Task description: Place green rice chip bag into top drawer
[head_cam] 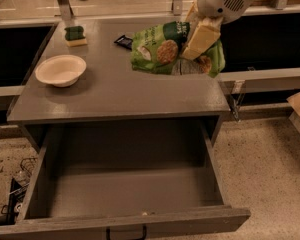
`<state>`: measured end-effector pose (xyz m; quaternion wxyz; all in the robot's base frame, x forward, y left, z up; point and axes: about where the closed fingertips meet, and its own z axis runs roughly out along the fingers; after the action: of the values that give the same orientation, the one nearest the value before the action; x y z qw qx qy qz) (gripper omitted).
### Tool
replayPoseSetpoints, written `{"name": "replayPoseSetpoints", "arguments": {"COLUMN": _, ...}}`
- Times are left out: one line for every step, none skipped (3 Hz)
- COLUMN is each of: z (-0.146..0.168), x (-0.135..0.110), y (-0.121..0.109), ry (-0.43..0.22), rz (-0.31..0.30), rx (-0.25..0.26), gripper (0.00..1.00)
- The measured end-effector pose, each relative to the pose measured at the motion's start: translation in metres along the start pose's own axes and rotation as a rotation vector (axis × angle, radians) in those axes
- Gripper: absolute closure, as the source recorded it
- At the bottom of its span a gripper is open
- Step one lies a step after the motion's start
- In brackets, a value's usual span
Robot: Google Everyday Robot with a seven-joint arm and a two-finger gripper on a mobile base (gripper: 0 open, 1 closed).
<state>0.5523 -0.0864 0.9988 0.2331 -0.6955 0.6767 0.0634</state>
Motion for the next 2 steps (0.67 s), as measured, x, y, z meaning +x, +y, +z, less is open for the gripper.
{"name": "replayPoseSetpoints", "arguments": {"z": -0.011, "x": -0.014, "y": 0.033, "ry": -0.010, "rz": -0.053, "rx": 0.000, "gripper": 1.00}}
{"name": "replayPoseSetpoints", "arguments": {"z": -0.008, "x": -0.021, "y": 0.064, "ry": -0.008, "rz": -0.089, "rx": -0.008, "gripper": 1.00}}
